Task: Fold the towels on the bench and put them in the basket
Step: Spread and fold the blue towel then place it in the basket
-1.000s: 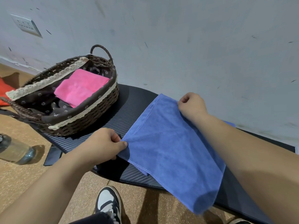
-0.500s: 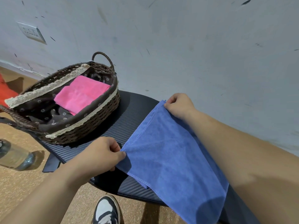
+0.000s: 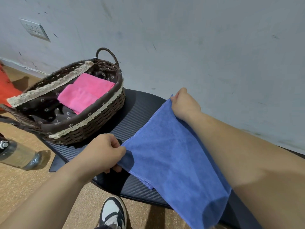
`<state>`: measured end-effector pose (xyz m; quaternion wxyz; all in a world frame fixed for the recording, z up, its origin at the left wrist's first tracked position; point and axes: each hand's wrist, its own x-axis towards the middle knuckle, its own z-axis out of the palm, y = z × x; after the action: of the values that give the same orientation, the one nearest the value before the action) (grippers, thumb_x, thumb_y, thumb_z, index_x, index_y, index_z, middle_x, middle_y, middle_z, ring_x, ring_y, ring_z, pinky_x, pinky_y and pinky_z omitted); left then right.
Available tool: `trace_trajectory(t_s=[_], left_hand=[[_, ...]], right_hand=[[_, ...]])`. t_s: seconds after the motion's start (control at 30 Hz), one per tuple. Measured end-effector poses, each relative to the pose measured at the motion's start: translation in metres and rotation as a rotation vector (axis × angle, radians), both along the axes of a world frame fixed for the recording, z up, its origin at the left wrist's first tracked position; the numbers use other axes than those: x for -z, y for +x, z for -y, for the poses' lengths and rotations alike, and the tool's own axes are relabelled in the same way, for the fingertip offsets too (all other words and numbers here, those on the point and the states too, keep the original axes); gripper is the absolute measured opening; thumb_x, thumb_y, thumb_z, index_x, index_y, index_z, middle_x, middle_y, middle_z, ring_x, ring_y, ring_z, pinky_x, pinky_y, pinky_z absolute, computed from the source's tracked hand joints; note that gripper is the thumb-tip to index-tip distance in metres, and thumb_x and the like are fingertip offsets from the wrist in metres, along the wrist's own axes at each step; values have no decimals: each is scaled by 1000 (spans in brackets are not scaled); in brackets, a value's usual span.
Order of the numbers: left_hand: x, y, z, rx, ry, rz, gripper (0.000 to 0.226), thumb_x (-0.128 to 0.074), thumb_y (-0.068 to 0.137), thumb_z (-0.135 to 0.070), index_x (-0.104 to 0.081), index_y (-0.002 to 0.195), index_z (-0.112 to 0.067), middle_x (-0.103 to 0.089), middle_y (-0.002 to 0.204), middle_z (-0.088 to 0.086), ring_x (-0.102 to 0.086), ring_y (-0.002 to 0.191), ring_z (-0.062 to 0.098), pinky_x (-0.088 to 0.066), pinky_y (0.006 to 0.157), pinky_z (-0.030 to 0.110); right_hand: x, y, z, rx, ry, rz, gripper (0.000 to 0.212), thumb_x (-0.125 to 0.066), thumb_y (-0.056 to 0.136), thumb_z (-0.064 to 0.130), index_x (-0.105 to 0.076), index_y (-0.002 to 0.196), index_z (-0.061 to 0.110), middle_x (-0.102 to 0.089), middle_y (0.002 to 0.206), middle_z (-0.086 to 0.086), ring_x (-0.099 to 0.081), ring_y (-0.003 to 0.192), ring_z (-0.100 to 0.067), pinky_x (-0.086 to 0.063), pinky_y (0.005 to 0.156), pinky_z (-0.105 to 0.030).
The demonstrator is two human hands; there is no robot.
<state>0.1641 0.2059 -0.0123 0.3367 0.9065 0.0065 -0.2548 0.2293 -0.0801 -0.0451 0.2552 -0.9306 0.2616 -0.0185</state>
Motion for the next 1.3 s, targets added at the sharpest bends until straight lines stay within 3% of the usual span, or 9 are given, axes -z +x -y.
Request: trace_trajectory(t_s=[0.23, 0.4, 0.57, 0.73, 0.87, 0.97, 1.1, 1.23, 1.3], left_hand=[[1, 4, 0, 228, 366, 377, 31, -67, 85, -54, -56, 88, -25, -65, 79, -6, -62, 75, 17, -51, 64, 33], [5, -4, 8, 398, 439, 342, 25, -66, 83, -41, -48, 91, -24, -58, 88, -5, -58, 81, 19, -56, 72, 40], [2, 5, 20, 288, 290, 115, 14, -68, 78, -19, -60, 86, -10, -68, 86, 4, -64, 78, 22, -47, 62, 33], [-3, 3, 45, 246, 247, 146, 16, -67, 79, -20, -67, 83, -4, -72, 82, 14, -66, 72, 28, -51, 61, 37], [-7, -5, 81, -3, -230, 161, 5, -71, 86, -14, -68, 89, -11, -74, 88, 12, -69, 77, 25, -57, 68, 38], [-9, -17, 102, -43, -388, -7, 14, -79, 88, -19, -69, 86, -10, -76, 89, 8, -73, 81, 25, -62, 71, 40], [-7, -23, 116, 57, -207, -98, 36, -83, 75, -24, -73, 99, 1, -73, 83, 12, -63, 70, 24, -47, 60, 34], [-17, -26, 125, 76, -235, -95, 13, -72, 83, -10, -74, 96, -7, -79, 94, 11, -74, 79, 24, -57, 66, 33], [-20, -24, 128, 79, -262, -79, 13, -66, 89, -10, -74, 99, -10, -80, 97, 7, -76, 88, 23, -63, 80, 40]], right_hand=[[-7, -32, 24, -41, -18, 30, 48, -45, 99, 53, -48, 133, 20, -67, 107, 2, -63, 100, -25, -52, 86, -42], [-11, -87, 55, -82, -112, -98, 25, -54, 94, 31, -66, 113, 20, -70, 111, -4, -64, 100, -28, -56, 90, -44], [-19, -131, 73, -61, -203, -141, 16, -56, 96, 26, -66, 106, 20, -69, 110, -5, -63, 100, -29, -54, 82, -39], [-33, -174, 92, -32, -154, -378, 15, -52, 99, 26, -55, 105, 13, -62, 106, -8, -61, 95, -29, -54, 84, -39], [-62, -221, 94, 13, -24, -701, 12, -52, 89, 12, -59, 87, 2, -68, 83, -17, -67, 65, -33, -60, 57, -38], [-80, -250, 94, 63, 131, -927, 26, -56, 84, 12, -65, 90, -11, -72, 71, -26, -71, 59, -39, -64, 61, -45], [-81, -247, 110, 96, 49, -666, 40, -68, 85, 40, -67, 100, 3, -76, 85, -15, -73, 66, -31, -65, 66, -41], [-53, -215, 117, 155, 64, -256, 63, -61, 95, 51, -53, 143, 11, -59, 142, -8, -61, 123, -28, -50, 98, -38], [-33, -205, 121, 184, 96, -245, 65, -62, 93, 55, -54, 141, 12, -53, 146, -9, -59, 123, -28, -50, 97, -38]])
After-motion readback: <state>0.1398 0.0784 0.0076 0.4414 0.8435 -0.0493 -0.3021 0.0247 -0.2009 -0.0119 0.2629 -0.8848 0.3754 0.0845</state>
